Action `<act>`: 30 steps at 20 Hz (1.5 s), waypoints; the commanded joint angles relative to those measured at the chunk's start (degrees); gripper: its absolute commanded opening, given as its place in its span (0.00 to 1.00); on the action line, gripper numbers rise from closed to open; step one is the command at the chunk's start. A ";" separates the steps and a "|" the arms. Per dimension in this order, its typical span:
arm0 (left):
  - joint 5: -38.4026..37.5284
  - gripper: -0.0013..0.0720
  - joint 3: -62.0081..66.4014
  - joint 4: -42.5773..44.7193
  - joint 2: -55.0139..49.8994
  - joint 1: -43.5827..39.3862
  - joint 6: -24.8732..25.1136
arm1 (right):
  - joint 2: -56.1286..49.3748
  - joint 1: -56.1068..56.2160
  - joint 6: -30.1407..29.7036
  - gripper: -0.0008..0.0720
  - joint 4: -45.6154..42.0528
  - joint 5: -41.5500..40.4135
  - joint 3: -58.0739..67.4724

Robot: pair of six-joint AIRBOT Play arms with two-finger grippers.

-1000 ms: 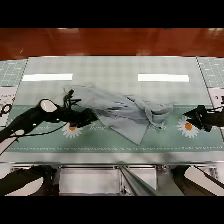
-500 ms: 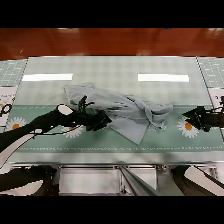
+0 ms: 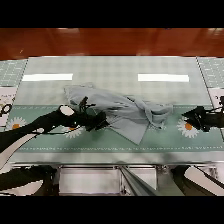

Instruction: Fold the shirts.

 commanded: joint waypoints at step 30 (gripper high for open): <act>-8.35 0.04 5.57 3.08 1.75 4.98 6.60 | -6.73 30.29 1.40 0.05 5.44 -9.92 -4.55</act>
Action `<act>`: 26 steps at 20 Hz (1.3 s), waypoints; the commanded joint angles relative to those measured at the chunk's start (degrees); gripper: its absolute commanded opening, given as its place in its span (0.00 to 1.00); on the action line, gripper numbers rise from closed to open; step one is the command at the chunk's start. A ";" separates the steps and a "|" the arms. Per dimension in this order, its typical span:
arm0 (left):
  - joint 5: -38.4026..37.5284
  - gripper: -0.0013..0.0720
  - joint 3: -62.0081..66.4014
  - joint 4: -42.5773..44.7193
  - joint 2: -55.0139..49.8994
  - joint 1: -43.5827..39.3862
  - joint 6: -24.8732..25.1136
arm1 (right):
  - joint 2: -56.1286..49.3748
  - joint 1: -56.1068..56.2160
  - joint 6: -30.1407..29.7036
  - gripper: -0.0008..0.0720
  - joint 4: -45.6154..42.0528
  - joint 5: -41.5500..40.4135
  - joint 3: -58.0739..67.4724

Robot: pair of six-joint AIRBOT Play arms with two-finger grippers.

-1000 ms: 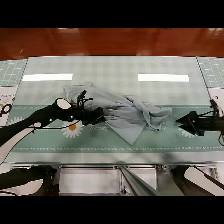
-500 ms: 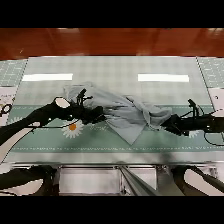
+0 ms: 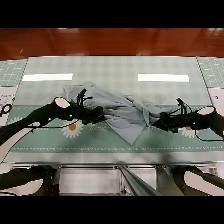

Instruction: Fold the shirts.

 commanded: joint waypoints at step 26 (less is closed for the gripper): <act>-15.08 0.04 66.38 20.44 47.87 52.28 -0.98 | 35.76 -0.20 10.86 0.05 -30.99 13.79 83.82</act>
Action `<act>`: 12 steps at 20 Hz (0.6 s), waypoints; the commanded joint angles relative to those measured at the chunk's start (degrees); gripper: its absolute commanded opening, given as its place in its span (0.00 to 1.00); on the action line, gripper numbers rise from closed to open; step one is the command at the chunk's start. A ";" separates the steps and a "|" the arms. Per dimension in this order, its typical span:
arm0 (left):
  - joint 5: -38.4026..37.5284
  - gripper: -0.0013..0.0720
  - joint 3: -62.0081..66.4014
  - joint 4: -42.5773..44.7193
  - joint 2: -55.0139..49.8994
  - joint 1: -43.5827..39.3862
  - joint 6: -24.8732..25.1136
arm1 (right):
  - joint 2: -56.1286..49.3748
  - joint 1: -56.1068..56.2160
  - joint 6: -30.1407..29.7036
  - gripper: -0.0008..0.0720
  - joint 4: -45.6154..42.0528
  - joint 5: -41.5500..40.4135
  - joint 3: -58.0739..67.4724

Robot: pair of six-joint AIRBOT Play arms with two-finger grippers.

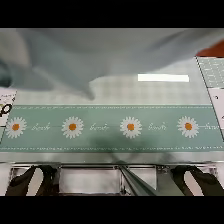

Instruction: Fold the shirts.

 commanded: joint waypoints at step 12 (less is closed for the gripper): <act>-5.31 0.04 -27.08 2.54 6.58 1.49 1.22 | 4.00 -0.02 1.66 0.05 -0.83 7.72 -28.13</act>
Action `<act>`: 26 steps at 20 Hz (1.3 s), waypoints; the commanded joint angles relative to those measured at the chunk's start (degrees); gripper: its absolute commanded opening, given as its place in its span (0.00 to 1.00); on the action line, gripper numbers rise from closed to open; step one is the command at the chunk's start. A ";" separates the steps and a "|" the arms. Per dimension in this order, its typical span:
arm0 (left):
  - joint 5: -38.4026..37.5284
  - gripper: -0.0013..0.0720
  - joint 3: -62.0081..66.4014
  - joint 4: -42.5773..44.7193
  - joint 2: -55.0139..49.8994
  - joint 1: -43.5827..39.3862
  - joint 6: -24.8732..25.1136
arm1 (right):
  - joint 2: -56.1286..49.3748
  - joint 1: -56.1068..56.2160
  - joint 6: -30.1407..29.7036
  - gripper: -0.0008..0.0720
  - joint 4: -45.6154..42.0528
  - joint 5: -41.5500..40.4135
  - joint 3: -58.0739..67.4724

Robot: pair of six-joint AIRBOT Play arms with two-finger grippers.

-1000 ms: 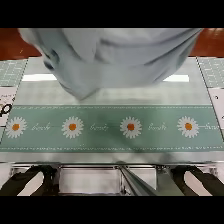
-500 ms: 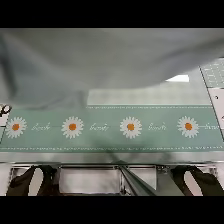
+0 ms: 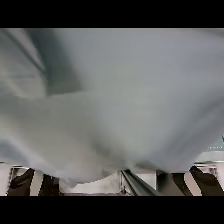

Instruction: Fold the shirts.

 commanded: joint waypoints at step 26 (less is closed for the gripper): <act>-13.79 0.71 -6.91 -11.89 -59.89 -7.48 5.99 | -56.08 -7.43 -5.88 0.58 19.34 -2.62 -0.55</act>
